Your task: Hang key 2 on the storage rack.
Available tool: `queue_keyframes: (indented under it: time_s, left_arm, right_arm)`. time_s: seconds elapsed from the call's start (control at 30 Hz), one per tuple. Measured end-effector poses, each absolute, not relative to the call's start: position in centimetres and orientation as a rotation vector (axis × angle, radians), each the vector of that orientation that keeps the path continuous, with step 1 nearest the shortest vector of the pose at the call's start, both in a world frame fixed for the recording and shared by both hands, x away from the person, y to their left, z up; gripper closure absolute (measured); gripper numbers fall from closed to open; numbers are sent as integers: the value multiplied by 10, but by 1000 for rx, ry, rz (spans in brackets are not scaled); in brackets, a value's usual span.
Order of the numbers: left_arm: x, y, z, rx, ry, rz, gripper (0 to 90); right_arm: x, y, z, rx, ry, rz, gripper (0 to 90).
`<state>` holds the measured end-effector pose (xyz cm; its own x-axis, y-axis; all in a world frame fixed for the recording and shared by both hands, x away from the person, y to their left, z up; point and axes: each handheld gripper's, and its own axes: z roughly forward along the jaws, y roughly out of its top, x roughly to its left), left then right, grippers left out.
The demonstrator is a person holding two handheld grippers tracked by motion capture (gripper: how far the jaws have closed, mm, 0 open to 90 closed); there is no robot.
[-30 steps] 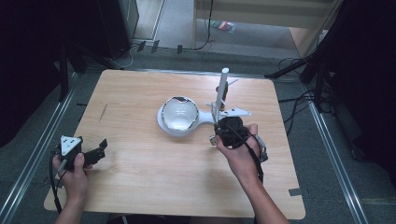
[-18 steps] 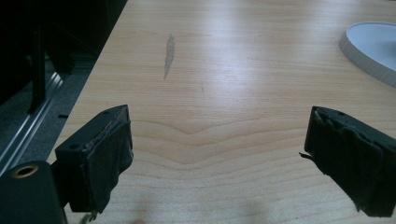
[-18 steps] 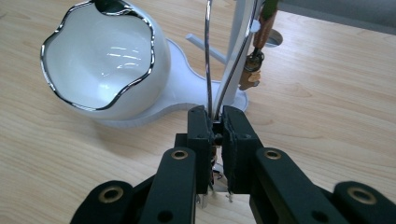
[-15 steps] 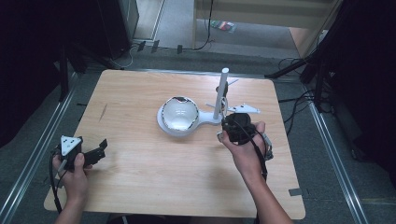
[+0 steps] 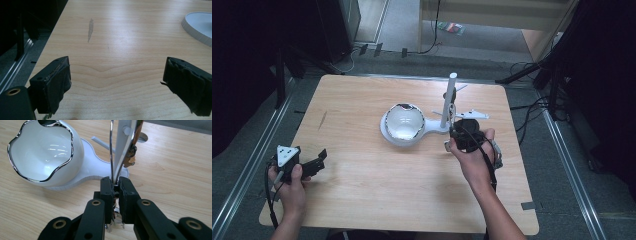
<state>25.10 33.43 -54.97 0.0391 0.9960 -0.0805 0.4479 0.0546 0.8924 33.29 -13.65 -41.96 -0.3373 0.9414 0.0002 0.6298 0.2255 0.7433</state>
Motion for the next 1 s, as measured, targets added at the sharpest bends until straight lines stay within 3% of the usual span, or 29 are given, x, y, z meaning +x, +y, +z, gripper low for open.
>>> queue_keyframes:
  time_s: [1.0]
  left_arm:
    - [251, 334, -550, 1508, 1529, 855, 81]
  right_arm:
    - [357, -134, -443, 1499, 2079, 860, 831]
